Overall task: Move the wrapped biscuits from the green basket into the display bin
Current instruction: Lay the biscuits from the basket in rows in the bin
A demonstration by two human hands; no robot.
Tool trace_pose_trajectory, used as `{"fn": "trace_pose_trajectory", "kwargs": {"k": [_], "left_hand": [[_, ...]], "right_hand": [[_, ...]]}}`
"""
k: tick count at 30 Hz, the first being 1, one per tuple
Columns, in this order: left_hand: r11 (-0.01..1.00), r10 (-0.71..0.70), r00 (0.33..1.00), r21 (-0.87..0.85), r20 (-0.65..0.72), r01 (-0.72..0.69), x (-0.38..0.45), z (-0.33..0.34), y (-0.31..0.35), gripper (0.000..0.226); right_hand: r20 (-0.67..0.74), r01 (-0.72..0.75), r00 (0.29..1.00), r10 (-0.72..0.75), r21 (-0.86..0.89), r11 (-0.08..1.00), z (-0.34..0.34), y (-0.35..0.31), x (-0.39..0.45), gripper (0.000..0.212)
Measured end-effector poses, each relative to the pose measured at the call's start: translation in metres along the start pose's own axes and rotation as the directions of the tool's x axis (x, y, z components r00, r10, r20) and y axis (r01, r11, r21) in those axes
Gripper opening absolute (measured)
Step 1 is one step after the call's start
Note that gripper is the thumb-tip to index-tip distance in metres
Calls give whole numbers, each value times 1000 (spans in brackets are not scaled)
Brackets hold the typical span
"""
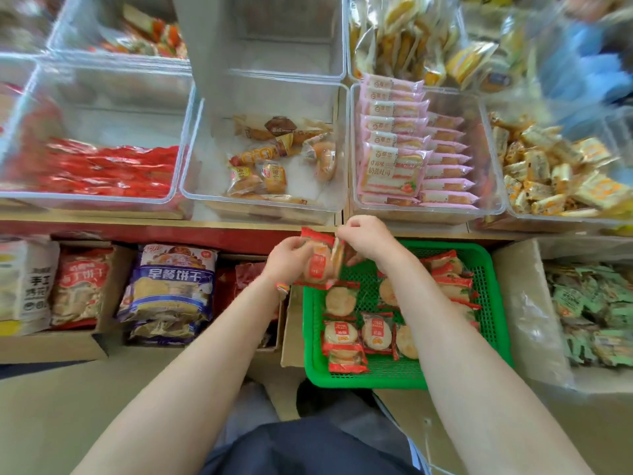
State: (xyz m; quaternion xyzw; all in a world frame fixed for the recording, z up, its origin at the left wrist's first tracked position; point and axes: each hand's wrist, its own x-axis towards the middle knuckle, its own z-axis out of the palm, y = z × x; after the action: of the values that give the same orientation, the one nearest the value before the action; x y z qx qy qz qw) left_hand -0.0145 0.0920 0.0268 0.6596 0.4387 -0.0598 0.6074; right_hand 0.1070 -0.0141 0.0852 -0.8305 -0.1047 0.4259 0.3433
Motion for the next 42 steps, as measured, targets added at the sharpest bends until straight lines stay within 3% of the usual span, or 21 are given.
{"fn": "trace_pose_trajectory", "kwargs": {"k": [2,6,8,11,14,16,18,22,27,31,33,36,42], "left_hand": [[982,32,993,-189,112,-10,-8,-30,-3,13],[929,53,957,-366,286,58,-22,-116,-17,31],[910,111,925,-412,364,52,-23,-169,-27,41],[925,177,900,-379,399,-14,-25,-251,-35,22],[924,195,917,-378,347,-54,-18,-320,-36,25],[926,195,930,-372,311,-69,-13,-356,-35,44],[936,197,944,-338,266,-100,-6,-382,-30,64],[956,190,972,-250,139,-152,16,-413,-28,83],[962,185,983,-203,-9,-183,34,-442,-18,56],[941,150,976,-281,-161,-191,51,-468,-11,17],[928,158,953,-291,-257,-232,60,-481,-4,20],[902,284,882,-207,-376,-378,74,-496,10,21],[873,437,750,34,-496,-486,109,-506,21,16]], "right_hand": [[37,2,999,-6,105,994,28,-25,-8,14],[35,35,999,-37,52,998,97,-85,-17,13],[20,32,999,-33,54,998,136,-120,-20,13],[14,36,999,-38,139,990,191,-173,-22,17],[-86,159,983,-161,-28,987,231,-220,-23,12],[-151,216,959,-239,-153,964,247,-245,-25,15],[-102,226,962,-255,-234,946,258,-264,-27,30],[-15,200,977,-213,-285,938,270,-293,-26,47],[47,146,989,-139,-242,959,276,-313,-1,39],[13,174,985,-173,-121,977,272,-323,23,31],[-110,208,970,-216,-80,975,271,-328,38,31],[-252,265,925,-285,-112,958,274,-332,66,27],[-268,278,903,-336,-233,932,300,-332,118,25]]}}
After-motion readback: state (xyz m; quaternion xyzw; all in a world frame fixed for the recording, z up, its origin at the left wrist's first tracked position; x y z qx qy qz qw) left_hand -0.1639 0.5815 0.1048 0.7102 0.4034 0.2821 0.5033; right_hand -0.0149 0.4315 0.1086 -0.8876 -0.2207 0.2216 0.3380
